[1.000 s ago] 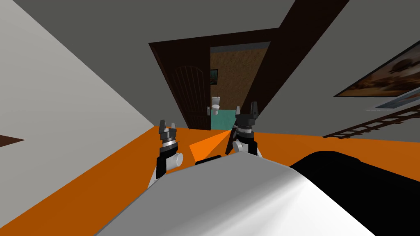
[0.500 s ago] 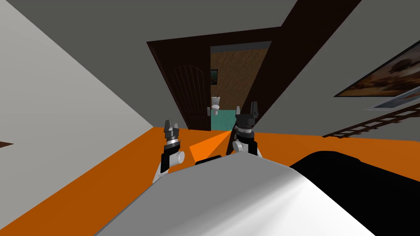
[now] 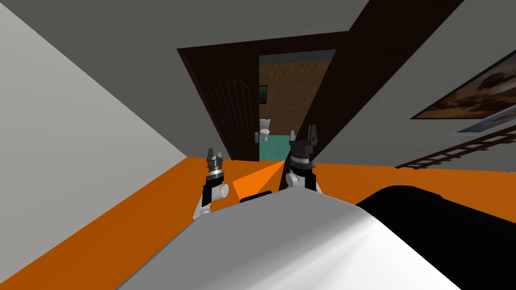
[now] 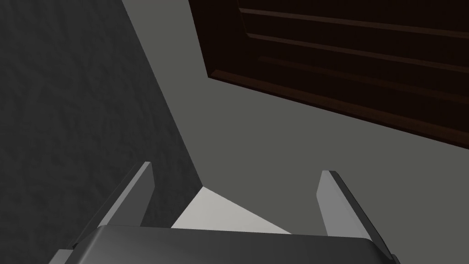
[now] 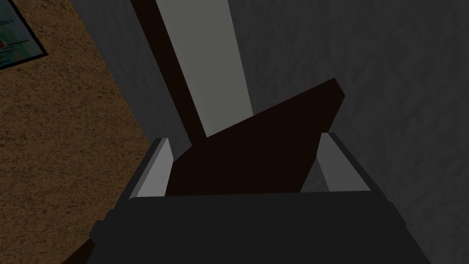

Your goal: Pull the door open

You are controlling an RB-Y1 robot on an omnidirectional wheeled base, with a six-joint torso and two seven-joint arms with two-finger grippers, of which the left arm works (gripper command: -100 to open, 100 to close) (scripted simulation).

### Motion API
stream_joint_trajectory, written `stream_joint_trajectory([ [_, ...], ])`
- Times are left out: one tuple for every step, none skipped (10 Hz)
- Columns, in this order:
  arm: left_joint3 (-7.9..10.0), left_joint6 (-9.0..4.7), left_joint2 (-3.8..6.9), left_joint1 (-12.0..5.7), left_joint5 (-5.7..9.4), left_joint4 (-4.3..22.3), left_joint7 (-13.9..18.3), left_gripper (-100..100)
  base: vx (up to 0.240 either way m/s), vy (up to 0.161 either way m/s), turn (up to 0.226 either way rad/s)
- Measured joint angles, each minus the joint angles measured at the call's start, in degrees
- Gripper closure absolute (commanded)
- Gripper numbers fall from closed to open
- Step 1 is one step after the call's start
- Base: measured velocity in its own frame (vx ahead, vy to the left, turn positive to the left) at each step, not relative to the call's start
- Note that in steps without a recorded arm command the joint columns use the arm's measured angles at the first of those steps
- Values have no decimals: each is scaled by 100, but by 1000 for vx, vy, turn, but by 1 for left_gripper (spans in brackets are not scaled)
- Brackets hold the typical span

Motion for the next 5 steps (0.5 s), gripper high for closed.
stream_joint_trajectory([
  [-13, -19, 14, -53, 27, 134, -16, -100, 50, 22, -22],
  [-15, -19, 18, -140, 56, 268, -38, -100, 57, 32, -23],
  [-16, -9, 24, -229, 86, 402, -62, -100, 54, 37, -27],
  [-23, 10, 28, -292, 115, 501, -86, -100, 54, 23, -25],
  [-43, 22, 22, -343, 138, 599, -117, -100, 53, 23, -20],
])
